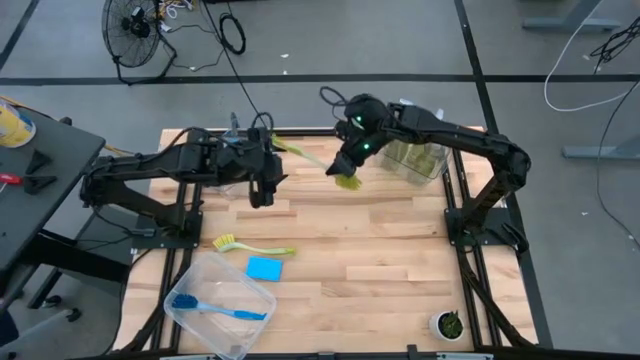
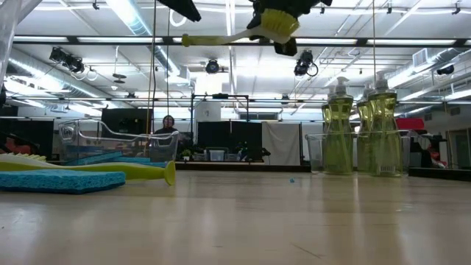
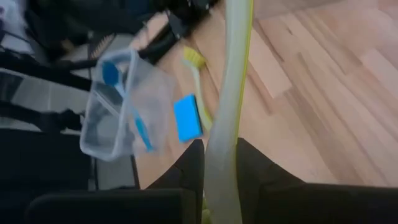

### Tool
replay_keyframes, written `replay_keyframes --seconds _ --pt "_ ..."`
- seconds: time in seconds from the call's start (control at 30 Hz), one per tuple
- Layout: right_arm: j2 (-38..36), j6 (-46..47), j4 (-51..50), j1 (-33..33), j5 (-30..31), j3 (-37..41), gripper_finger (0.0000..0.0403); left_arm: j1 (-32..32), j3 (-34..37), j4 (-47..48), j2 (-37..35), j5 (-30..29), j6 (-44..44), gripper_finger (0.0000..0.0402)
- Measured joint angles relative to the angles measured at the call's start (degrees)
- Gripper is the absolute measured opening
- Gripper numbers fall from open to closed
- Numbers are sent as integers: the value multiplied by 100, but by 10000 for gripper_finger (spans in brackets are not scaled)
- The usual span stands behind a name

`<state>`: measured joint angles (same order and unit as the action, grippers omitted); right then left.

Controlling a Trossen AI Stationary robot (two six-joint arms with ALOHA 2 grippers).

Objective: Pick & Place Kitchen Sink Supplies
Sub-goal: Put the yellow dish brush into the white bin

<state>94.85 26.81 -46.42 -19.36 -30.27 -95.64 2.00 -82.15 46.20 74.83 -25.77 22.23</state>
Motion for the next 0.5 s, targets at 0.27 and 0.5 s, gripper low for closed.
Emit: replay_keyframes --seconds 0.27,0.5 --pt "139 222 224 -67 -139 -4 51 2 -2 -3 437 -947 265 298" --pt "272 318 435 -56 -239 1 51 2 9 68 682 -876 525 298"
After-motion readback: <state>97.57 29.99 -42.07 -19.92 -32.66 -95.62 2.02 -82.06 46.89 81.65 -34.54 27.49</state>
